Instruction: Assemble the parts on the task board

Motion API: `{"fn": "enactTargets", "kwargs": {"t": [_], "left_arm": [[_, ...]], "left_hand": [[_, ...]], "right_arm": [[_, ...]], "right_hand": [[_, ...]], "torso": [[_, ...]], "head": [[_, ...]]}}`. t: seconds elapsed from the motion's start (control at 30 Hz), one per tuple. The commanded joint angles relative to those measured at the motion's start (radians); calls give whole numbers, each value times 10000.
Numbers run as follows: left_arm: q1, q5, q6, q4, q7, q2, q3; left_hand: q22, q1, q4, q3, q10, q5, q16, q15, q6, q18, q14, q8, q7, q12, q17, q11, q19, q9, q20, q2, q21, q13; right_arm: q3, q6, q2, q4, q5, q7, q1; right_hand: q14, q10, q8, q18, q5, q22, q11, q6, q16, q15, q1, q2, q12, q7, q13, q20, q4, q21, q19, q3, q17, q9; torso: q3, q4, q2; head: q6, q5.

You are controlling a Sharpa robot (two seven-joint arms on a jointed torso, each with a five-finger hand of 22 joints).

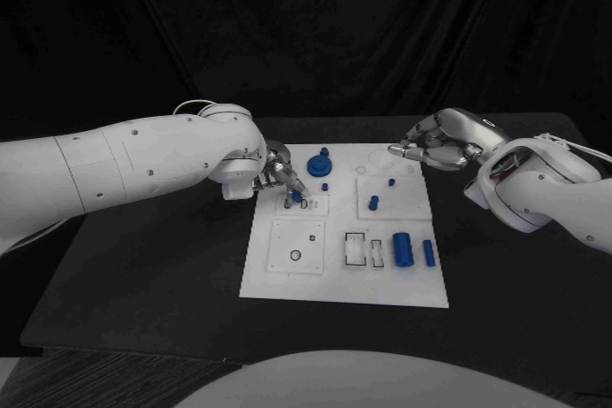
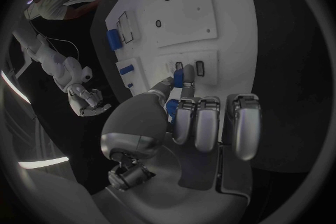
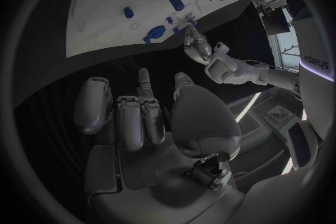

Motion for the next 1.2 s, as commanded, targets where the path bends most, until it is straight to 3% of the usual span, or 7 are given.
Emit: {"fn": "enactTargets", "kwargs": {"t": [0.03, 0.2, 0.37, 0.5, 0.77, 1.2], "left_arm": [[-39, 59, -164, 20, 136, 2, 8], [-70, 59, -144, 23, 130, 16, 7], [-104, 59, -87, -22, 124, 57, 7], [-144, 60, -43, -67, 123, 97, 7], [-210, 60, 10, -106, 120, 107, 7], [-267, 60, 38, -145, 166, 164, 7]], "left_hand": [[1613, -134, -6, 496, 1129, 199, 133, -177, 191, -303, 1195, -99, -53, 139, 2658, -131, 261, 227, -38, -17, -92, 2645], [1608, -137, -5, 504, 1129, 197, 133, -177, 191, -302, 1195, -100, -54, 139, 2658, -131, 257, 230, -38, -20, -96, 2645], [1600, -148, 3, 519, 1129, 194, 133, -178, 188, -300, 1195, -104, -53, 139, 2658, -131, 251, 236, -38, -24, -102, 2645], [1583, -173, 23, 549, 1129, 186, 133, -178, 193, -295, 1195, -105, -52, 139, 2658, -131, 237, 252, -39, -29, -117, 2645], [1581, -196, 39, 581, 1129, 182, 133, -178, 201, -294, 1195, -106, -54, 139, 2658, -132, 236, 268, -39, -40, -121, 2645], [1555, -241, 69, 642, 1129, 175, 133, -178, 184, -286, 1195, -124, -49, 139, 2658, -131, 214, 294, -39, -70, -145, 2645]], "right_arm": [[8, 68, 24, -7, 18, -126, -26], [8, 79, 56, -42, 18, -114, -33], [8, 93, 66, -66, 19, -113, -42], [8, 103, 66, -76, 19, -114, -50], [8, 130, 66, -95, 19, -115, -66], [8, 165, 102, -132, 19, -124, -90]], "right_hand": [[848, 1108, -168, -182, 291, 1674, 30, -173, -118, 86, 11, 173, 167, -20, 2706, 24, 65, -233, -96, -270, 1985, -76], [846, 1108, -170, -177, 294, 1667, 31, -176, -123, 87, 17, 176, 167, -20, 2706, 25, 63, -257, -106, -274, 1978, -76], [846, 1108, -170, -177, 294, 1667, 31, -176, -123, 87, 17, 176, 167, -20, 2706, 25, 63, -257, -106, -274, 1978, -76], [846, 1108, -170, -177, 294, 1667, 31, -176, -123, 87, 17, 176, 167, -20, 2706, 25, 63, -257, -106, -274, 1978, -76], [845, 1108, -171, -178, 300, 1668, 32, -178, -125, 88, 27, 182, 167, -19, 2706, 26, 61, -257, -106, -279, 1976, -74], [842, 1108, -171, -177, 305, 1666, 33, -176, -133, 89, 36, 187, 167, -19, 2706, 26, 60, -265, -109, -283, 1965, -73]], "torso": [[30, -58, -1], [29, -86, 8], [26, -56, -5], [37, -74, -12], [9, -82, -15], [25, -68, -14]], "head": [[-1, 58], [-1, 92], [-1, 54], [-1, 91], [-1, 130], [-1, 115]]}}
